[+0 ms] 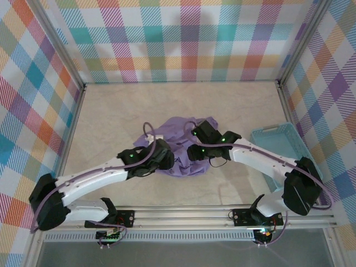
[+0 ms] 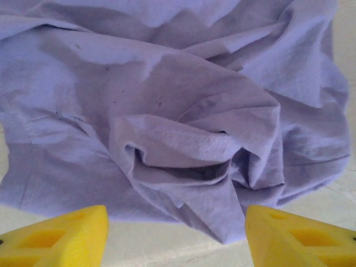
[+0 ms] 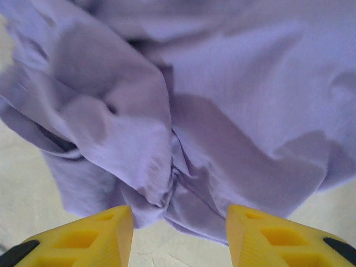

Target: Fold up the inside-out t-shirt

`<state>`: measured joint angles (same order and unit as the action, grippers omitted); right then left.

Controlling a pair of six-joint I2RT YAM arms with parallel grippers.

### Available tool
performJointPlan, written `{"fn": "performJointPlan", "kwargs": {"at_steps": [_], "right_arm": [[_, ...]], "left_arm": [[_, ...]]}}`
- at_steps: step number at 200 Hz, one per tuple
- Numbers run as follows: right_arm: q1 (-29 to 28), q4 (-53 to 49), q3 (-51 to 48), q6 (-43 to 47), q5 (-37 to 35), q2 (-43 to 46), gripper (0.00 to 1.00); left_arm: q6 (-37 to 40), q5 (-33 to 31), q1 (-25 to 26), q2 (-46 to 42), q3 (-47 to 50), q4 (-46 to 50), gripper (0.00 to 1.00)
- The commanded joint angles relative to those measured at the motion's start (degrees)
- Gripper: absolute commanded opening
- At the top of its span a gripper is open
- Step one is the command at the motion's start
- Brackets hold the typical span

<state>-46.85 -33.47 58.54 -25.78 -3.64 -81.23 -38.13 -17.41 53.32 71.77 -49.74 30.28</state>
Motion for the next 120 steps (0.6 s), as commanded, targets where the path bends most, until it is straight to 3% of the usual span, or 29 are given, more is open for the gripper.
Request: {"fn": "performJointPlan", "kwargs": {"at_steps": [1, 43, 81, 99, 120], "right_arm": [[-0.51, 10.36, -2.85, -2.24, 5.89, 0.11, 0.51], [-1.96, 16.82, -5.02, -2.35, 5.95, -3.67, 0.55], [-3.19, 17.07, -2.14, -1.42, 3.22, -10.78, 0.62], [-3.16, 15.47, -0.49, -1.03, -0.08, -12.91, 0.56], [-3.16, 14.43, 0.25, -0.86, -3.57, -13.26, 0.42]], "left_arm": [[-0.53, -4.38, -0.52, 4.36, -1.94, 1.29, 0.64], [-1.5, -1.05, -4.11, 10.94, -3.15, -2.08, 0.55], [-1.97, -1.48, -5.88, 15.38, -4.18, -1.96, 0.36], [-1.26, -1.96, -5.87, 16.13, -4.59, -1.35, 0.28], [-1.2, -2.7, -5.92, 15.39, -3.71, -1.28, 0.2]]}}
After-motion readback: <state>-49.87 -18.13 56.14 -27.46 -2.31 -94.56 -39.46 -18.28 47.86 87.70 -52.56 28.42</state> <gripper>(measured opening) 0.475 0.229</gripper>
